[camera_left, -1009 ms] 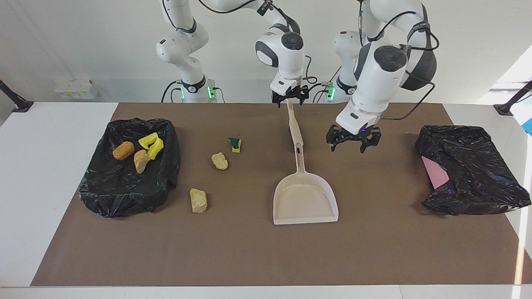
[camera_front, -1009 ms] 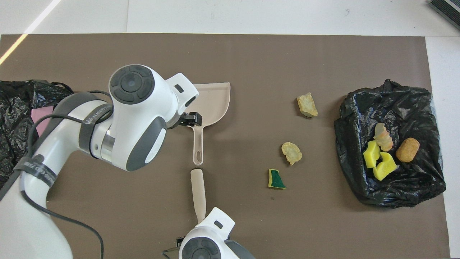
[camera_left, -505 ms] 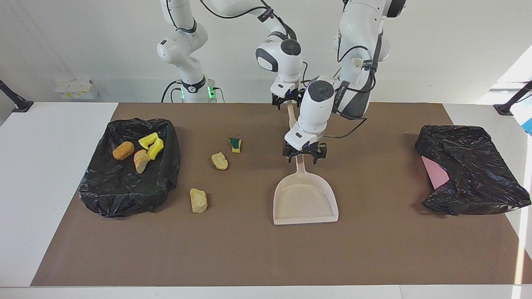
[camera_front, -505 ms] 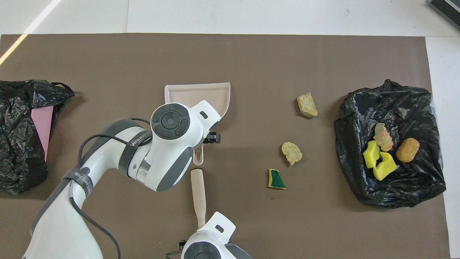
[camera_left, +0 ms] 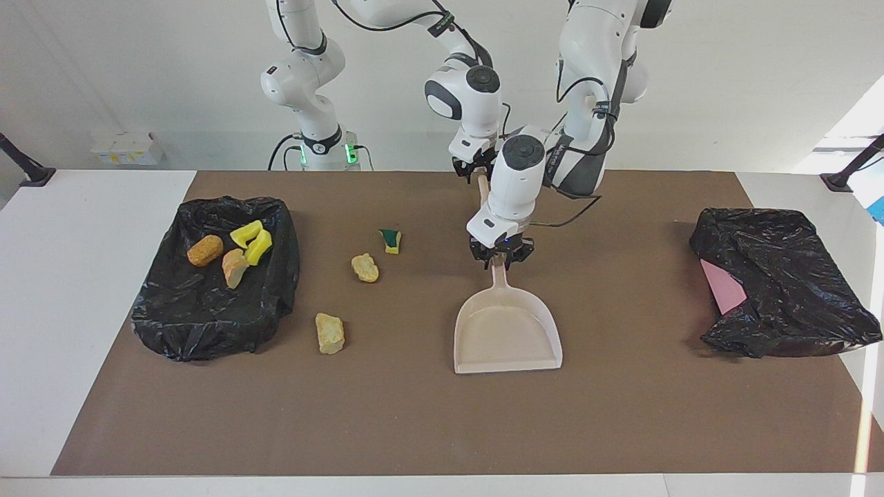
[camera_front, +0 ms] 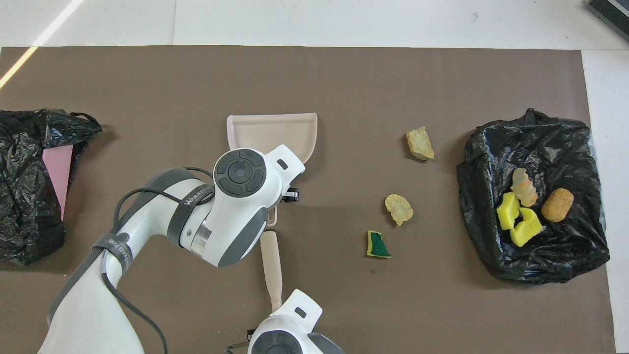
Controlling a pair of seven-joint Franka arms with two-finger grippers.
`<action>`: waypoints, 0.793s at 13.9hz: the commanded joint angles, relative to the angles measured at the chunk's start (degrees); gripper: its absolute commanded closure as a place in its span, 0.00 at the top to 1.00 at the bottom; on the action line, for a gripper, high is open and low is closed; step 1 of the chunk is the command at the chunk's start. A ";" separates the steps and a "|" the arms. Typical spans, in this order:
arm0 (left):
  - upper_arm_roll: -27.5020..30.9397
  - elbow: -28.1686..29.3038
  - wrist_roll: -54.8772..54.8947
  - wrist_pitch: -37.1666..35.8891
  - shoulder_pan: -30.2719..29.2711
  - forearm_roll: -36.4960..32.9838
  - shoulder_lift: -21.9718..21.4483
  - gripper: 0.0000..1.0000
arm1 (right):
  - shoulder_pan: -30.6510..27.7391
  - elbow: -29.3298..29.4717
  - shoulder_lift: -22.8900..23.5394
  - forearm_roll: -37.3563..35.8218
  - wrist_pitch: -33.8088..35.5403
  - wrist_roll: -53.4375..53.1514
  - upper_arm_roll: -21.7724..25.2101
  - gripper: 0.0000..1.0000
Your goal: Sweep and dump trash in bin
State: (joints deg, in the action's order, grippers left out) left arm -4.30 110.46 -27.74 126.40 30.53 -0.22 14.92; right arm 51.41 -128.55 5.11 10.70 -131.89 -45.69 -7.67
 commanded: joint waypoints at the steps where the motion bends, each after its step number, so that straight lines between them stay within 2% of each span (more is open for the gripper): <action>1: 0.96 0.64 2.41 -0.63 -0.38 0.22 -1.82 0.00 | 0.35 -1.00 -0.80 -2.43 -1.70 -1.77 0.11 0.31; 2: 1.14 0.11 3.64 -1.24 -1.51 0.05 -2.08 0.00 | 0.35 -0.92 -0.80 -2.52 -1.79 -2.56 0.11 0.26; 5: 1.31 -3.22 11.01 -5.18 -4.07 -0.39 -2.26 0.00 | 0.35 -0.92 -0.98 -4.62 -1.79 -4.23 0.11 0.00; 7: 1.31 -4.99 16.02 -7.47 -7.05 -0.48 -3.40 0.00 | 0.62 -0.92 -1.68 -6.73 -1.70 -7.82 0.20 0.00; 11: 1.23 -4.99 31.21 -13.09 -12.41 -0.48 -8.14 0.00 | 0.62 -1.18 -2.64 -12.26 -0.47 -13.62 0.20 0.00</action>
State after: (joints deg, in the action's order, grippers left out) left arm -2.67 105.02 -3.42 116.72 20.69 -0.38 10.10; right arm 51.59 -128.49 4.21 1.63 -132.03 -55.31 -7.66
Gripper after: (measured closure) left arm 0.678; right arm 0.727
